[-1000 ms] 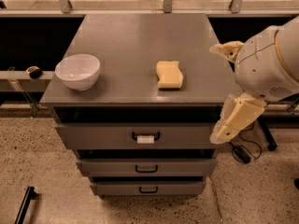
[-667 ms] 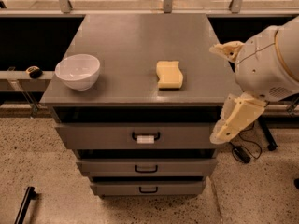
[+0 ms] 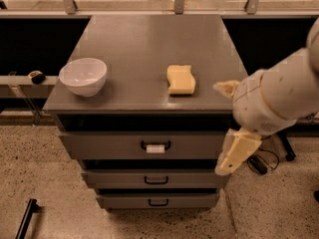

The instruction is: Open top drawer

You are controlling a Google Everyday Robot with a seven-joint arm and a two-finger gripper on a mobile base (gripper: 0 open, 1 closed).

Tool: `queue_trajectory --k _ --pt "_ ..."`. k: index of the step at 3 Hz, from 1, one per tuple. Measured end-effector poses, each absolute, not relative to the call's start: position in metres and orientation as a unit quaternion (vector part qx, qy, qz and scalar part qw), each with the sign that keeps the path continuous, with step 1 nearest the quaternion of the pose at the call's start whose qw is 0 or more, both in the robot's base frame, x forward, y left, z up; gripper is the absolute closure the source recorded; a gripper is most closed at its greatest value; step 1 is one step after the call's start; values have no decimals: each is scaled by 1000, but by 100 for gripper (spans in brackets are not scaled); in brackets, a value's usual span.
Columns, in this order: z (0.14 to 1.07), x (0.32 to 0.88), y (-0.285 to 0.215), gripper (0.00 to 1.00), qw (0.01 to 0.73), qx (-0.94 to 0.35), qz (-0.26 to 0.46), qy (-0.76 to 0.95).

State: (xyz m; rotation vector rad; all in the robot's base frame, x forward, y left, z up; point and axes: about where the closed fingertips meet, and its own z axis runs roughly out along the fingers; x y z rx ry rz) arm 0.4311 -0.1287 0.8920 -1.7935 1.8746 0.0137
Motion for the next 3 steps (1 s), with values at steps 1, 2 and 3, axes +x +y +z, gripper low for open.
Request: queue_trajectory --k 1,2,3 --pt "802 402 -131 0 239 -664 32 708" --pt "801 399 -131 0 234 -665 34 708" --pt "776 404 -126 0 226 -668 41 707"
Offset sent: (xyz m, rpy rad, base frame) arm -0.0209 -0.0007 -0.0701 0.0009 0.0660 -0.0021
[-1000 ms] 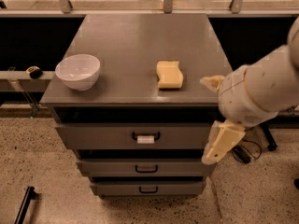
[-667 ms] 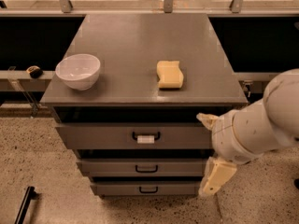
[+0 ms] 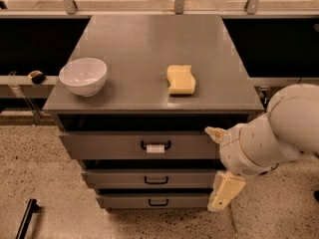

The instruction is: Open top drawer

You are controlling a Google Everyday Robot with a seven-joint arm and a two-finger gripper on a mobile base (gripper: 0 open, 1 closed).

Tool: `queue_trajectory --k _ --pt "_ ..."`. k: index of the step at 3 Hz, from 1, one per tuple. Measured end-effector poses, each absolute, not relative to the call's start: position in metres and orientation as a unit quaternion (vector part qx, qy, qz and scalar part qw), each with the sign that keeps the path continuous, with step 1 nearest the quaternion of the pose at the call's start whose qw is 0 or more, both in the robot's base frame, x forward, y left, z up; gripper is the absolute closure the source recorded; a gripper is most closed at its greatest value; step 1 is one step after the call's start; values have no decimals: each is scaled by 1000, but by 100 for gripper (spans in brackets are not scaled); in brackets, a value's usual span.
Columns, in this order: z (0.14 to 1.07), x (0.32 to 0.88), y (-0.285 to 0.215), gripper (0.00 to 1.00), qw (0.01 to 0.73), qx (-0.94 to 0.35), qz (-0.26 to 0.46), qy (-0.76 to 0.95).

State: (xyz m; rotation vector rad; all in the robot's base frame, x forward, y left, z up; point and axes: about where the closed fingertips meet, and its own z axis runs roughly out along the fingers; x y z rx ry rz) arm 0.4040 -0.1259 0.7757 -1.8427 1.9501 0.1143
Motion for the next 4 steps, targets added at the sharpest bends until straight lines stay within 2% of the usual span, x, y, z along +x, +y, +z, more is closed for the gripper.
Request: queue_trajectory --k 2,4 --pt "697 424 -132 0 230 -694 -2 682" --pt "685 473 -155 0 243 -710 -29 660"
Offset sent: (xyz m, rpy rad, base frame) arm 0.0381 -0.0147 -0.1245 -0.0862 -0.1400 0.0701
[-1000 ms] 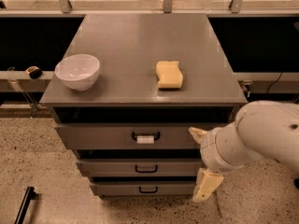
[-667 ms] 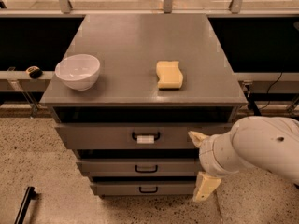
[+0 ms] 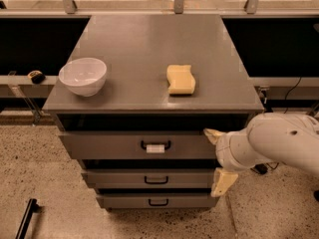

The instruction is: Open top drawer

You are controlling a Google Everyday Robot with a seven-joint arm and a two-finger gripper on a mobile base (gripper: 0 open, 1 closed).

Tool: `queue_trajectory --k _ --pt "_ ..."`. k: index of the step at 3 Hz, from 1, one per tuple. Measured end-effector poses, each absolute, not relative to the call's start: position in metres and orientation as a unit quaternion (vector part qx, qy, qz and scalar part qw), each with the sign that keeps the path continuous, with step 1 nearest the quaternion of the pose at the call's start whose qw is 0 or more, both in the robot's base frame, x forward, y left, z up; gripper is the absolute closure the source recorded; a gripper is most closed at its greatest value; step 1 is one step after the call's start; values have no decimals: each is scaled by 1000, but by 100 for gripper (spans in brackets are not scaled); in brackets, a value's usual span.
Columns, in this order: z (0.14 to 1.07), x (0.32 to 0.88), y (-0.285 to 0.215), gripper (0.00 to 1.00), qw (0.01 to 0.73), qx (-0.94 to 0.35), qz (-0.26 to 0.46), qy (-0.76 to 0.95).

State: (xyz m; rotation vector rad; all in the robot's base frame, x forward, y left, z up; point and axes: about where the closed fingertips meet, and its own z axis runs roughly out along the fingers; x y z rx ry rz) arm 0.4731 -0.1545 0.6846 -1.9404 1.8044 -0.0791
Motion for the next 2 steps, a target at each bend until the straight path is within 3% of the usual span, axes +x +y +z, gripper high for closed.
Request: queue_trajectory --k 1,2 --pt "665 513 -160 0 238 -698 -2 676" --pt "665 513 -159 0 238 -698 -2 676"
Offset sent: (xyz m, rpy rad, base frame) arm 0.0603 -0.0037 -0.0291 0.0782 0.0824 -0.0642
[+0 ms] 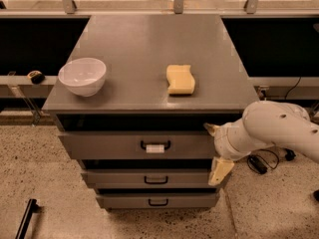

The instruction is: Open top drawer

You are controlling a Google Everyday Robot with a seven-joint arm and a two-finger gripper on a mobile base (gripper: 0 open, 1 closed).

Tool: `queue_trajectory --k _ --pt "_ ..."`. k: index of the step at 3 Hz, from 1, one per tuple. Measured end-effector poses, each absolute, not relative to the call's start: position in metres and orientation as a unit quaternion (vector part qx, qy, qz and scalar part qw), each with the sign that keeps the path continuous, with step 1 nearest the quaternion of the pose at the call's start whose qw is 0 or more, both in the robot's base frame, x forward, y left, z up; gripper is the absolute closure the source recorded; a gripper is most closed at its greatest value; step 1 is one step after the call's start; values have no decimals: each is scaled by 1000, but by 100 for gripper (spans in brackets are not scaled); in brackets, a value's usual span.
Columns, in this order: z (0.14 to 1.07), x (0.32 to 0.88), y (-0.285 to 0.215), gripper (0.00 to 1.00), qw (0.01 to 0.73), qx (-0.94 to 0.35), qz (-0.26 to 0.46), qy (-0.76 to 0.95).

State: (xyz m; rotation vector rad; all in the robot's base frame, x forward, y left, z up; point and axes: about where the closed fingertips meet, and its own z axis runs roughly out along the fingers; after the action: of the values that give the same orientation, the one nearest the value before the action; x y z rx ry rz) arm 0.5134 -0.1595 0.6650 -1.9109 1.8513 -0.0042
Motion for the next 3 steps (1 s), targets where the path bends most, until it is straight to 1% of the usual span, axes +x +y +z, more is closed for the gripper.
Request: queue_trajectory --k 1,2,3 --pt "670 538 -163 0 247 -697 -27 673" --pt "670 540 -163 1 247 -697 -29 672" --pt "670 540 -163 20 247 -697 -29 672"
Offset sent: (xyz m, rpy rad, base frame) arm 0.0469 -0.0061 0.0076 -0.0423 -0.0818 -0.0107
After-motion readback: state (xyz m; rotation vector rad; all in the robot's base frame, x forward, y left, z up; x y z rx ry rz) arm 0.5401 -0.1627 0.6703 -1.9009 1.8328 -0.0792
